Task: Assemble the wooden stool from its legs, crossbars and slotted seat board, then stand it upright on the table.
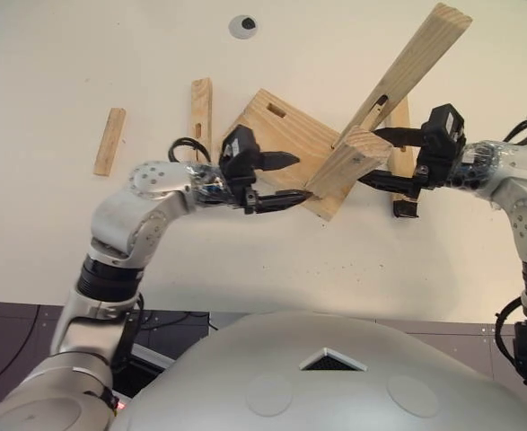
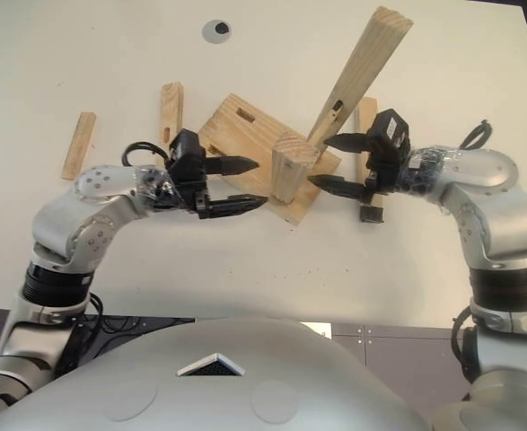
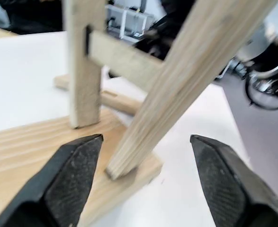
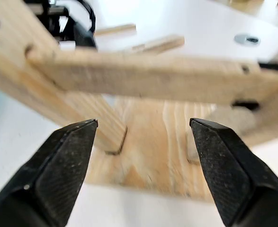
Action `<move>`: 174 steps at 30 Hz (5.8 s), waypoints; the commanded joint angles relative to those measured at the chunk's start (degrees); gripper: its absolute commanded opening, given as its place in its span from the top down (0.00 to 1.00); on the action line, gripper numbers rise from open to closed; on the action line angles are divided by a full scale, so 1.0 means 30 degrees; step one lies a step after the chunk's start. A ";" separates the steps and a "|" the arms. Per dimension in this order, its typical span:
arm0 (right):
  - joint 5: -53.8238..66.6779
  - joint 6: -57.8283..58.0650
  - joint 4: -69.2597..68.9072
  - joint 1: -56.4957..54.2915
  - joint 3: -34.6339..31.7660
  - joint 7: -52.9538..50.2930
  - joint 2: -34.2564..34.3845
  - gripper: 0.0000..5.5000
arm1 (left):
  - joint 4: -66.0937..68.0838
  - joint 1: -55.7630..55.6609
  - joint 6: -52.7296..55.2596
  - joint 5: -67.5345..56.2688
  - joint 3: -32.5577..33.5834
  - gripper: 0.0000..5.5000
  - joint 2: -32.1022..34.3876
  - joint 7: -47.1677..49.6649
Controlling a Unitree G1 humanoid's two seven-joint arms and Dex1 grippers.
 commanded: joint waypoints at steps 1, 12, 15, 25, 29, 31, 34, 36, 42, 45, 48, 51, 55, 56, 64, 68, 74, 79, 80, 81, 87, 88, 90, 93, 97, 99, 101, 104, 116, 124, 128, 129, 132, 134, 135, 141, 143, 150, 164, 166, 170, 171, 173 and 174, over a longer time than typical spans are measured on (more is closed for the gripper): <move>-0.0662 -0.0705 -0.0569 0.1678 0.0071 0.1294 -0.1360 0.35 | 0.5152 -0.3521 -0.4822 0.5464 -0.1131 0.39 0.1205 0.0684; -0.3125 -0.1003 -0.1081 0.2280 0.2687 0.0747 -0.0784 0.35 | 2.2393 -1.0351 -1.7736 1.6762 -0.4376 0.39 -0.1551 1.0422; -0.3711 -0.1129 -0.0753 0.2058 0.3074 0.0441 -0.0623 0.35 | 2.3231 -1.0233 -1.9114 1.7188 -0.4654 0.39 -0.2012 0.9883; -0.5016 -0.2087 0.2289 0.0741 0.3037 -0.1657 0.1318 0.35 | 1.4707 -0.4421 -1.9703 1.4673 -0.4004 0.39 0.1733 0.3483; -0.5165 -0.2117 0.2901 0.0367 0.2304 -0.2734 0.2136 0.35 | 0.8876 -0.1774 -1.6796 1.2252 -0.3098 0.39 0.3189 0.1248; -0.5109 -0.2199 0.2753 0.0371 0.1962 -0.2678 0.2000 0.35 | 0.7969 -0.2063 -1.5863 1.2031 -0.2486 0.39 0.3335 0.1035; -0.4982 -0.2472 0.2564 0.0127 0.1094 -0.2658 0.1691 0.35 | 0.6912 -0.3239 -1.4567 1.1512 -0.1285 0.39 0.3371 0.0777; -0.4215 -0.2208 0.1888 0.0102 0.0157 -0.2122 0.1300 0.35 | 0.5663 -0.3834 -1.3543 1.0923 -0.0433 0.39 0.3617 0.0276; -0.2385 -0.1449 -0.0158 0.1579 -0.1068 0.0425 -0.0264 0.35 | 0.4340 -0.3106 -1.1766 0.9956 -0.0250 0.39 0.5408 -0.3136; -0.2883 -0.1444 -0.0027 0.1718 -0.0545 0.0416 -0.0037 0.35 | 0.4978 -0.1525 -1.2582 1.0619 -0.1119 0.39 0.5537 -0.3748; -0.3374 -0.1559 -0.0212 0.2030 0.0351 0.0425 0.0107 0.35 | 0.6148 -0.0348 -1.3780 1.1441 -0.1937 0.39 0.5190 -0.3298; -0.3459 -0.1736 -0.0217 0.2338 0.0505 0.0373 -0.0170 0.35 | 0.6279 -0.0282 -1.4137 1.1464 -0.1785 0.39 0.5244 -0.3214; -0.2372 -0.1333 -0.1489 0.3547 -0.1654 0.1566 -0.2066 0.35 | 0.3301 -0.2027 -1.1814 0.8584 0.0173 0.39 0.5842 -0.4423; -0.1896 -0.1082 -0.2003 0.4004 -0.2238 0.2014 -0.2552 0.35 | 0.2597 -0.2532 -1.1090 0.7925 0.0549 0.39 0.6000 -0.4828; -0.1291 0.0830 -0.6115 0.6461 -0.0009 0.1966 -0.2948 0.35 | 0.9467 -0.8046 -1.3680 1.1252 -0.1102 0.39 0.2463 -0.1444; -0.3523 0.1453 -0.5924 0.5224 0.3144 -0.0172 -0.1919 0.35 | 1.5859 -0.9608 -1.7363 1.3817 -0.2250 0.39 -0.1099 0.3338; -0.6353 0.3313 -0.4092 0.1218 0.6204 -0.2915 0.0254 0.35 | 1.9370 -0.8081 -1.9664 1.4831 -0.4151 0.39 -0.1357 0.1355; -0.7668 0.4207 -0.2963 0.0195 0.6576 -0.5129 0.1541 0.35 | 1.7355 -0.5991 -1.8330 1.3512 -0.4152 0.39 -0.0217 -0.1514; -0.8010 0.4322 -0.2831 0.0104 0.6578 -0.5584 0.1621 0.35 | 1.6043 -0.5409 -1.7666 1.2680 -0.3937 0.39 -0.0142 -0.2016; -0.8282 0.4268 -0.2710 0.0062 0.6575 -0.5953 0.1619 0.35 | 1.4696 -0.4887 -1.6879 1.1906 -0.3736 0.39 -0.0110 -0.2388; -0.8914 0.3993 -0.1435 -0.0998 0.6427 -0.6699 0.2325 0.35 | 0.8523 -0.2768 -1.3117 1.0176 -0.2959 0.39 0.0213 -0.2741; -0.8915 0.3934 -0.1421 -0.1040 0.6383 -0.6584 0.2189 0.35 | 0.8217 -0.2638 -1.2970 1.0292 -0.2858 0.39 0.0298 -0.2599; -0.8854 0.3954 -0.1452 -0.1146 0.6171 -0.6437 0.2015 0.35 | 0.7737 -0.2454 -1.2737 1.0464 -0.2630 0.39 0.0494 -0.2365; -0.8548 0.4135 -0.1951 -0.1055 0.5528 -0.6124 0.1541 0.35 | 0.7112 -0.1994 -1.2623 1.0673 -0.2034 0.39 0.1098 -0.1926; -0.7504 0.4501 -0.2798 -0.0721 0.3740 -0.5431 0.0941 0.35 | 0.4567 -0.0085 -1.1548 0.9617 0.0481 0.39 0.2816 -0.1406; -0.7238 0.4536 -0.2691 -0.0568 0.2779 -0.5452 0.0762 0.35 | 0.2999 0.0982 -0.9937 0.7490 0.3153 0.39 0.2597 -0.0273; -0.7195 0.4477 -0.2543 -0.0385 0.2283 -0.5561 0.0741 0.35 | 0.2577 0.1680 -0.8248 0.4960 0.6437 0.39 0.1010 0.2344; -0.7095 0.4501 -0.2746 0.0221 0.1939 -0.5726 0.0769 0.35 | 0.3670 0.2879 -0.7212 0.3579 1.0095 0.39 -0.0434 0.5959; -0.6819 0.4276 -0.2510 0.0469 0.2035 -0.5877 0.0796 0.35 | 1.0884 0.5272 -0.9264 0.3912 1.2032 0.39 -0.0601 0.6872; -0.6810 0.4094 -0.2234 -0.0013 0.2492 -0.5741 0.0878 0.35 | 1.3491 0.4571 -0.7949 0.2531 1.2081 0.50 -0.0718 0.5351; -0.6800 0.4036 -0.2131 -0.0017 0.2508 -0.5824 0.0906 0.35 | 1.4236 0.4842 -0.8090 0.2885 1.1811 0.62 -0.0681 0.5322; -0.6804 0.4027 -0.2086 -0.0073 0.2517 -0.5859 0.0957 0.35 | 1.4585 0.4865 -0.8337 0.3217 1.1688 0.65 -0.0622 0.5462; -0.6793 0.4007 -0.2034 -0.0177 0.2510 -0.5930 0.1053 0.35 | 1.5290 0.4947 -0.9079 0.4029 1.1223 0.74 -0.0472 0.5804; -0.6550 0.3960 -0.2105 -0.0184 0.2258 -0.5925 0.1184 0.35 | 1.5400 0.4848 -0.9938 0.4386 1.0967 0.77 -0.0392 0.5987; -0.6016 0.3998 -0.2249 -0.0215 0.1821 -0.5794 0.1421 0.35 | 1.5125 0.4697 -1.0609 0.4454 1.1000 0.77 -0.0411 0.6133; 0.8831 0.7496 -0.2891 -0.3257 -0.6804 -0.5358 0.5775 0.35 | 0.5027 -0.1458 -1.3990 0.2413 1.1219 0.77 -0.1325 0.8130; 1.3009 0.7676 -0.1635 -0.5557 -0.8165 -0.8649 0.7426 0.35 | 0.2465 -0.3977 -1.4028 0.2961 0.9111 0.77 -0.2015 0.8179; 1.7775 0.5709 0.0193 -1.0076 -0.7656 -1.7138 1.1508 0.35 | 0.2105 -0.5472 -1.5169 0.5220 0.3375 0.77 -0.5300 0.7657; 2.0494 0.4526 0.0031 -1.1027 -0.5771 -1.9594 1.1803 0.58 | 0.2979 -0.4529 -1.6240 0.6246 0.1925 0.77 -0.5844 0.7125; 2.0599 0.4421 0.0069 -1.1016 -0.5628 -1.9672 1.1689 0.65 | 0.2929 -0.4373 -1.6278 0.6239 0.1845 0.77 -0.5812 0.7042; 2.0338 0.4177 0.0063 -1.0959 -0.5397 -1.9482 1.1512 0.80 | 0.2770 -0.4191 -1.6213 0.6189 0.1743 0.77 -0.5850 0.7039; 2.0244 0.4176 0.0048 -1.0916 -0.5324 -1.9414 1.1457 0.83 | 0.2717 -0.4188 -1.6178 0.6179 0.1724 0.77 -0.5867 0.7051; 2.0140 0.4238 -0.0045 -1.0730 -0.5193 -1.9422 1.1336 0.87 | 0.2647 -0.4204 -1.6105 0.6112 0.1679 0.77 -0.5896 0.7016; 2.0057 0.4300 -0.0059 -1.0655 -0.5118 -1.9415 1.1259 0.89 | 0.2593 -0.4196 -1.6058 0.6053 0.1656 0.77 -0.5895 0.6972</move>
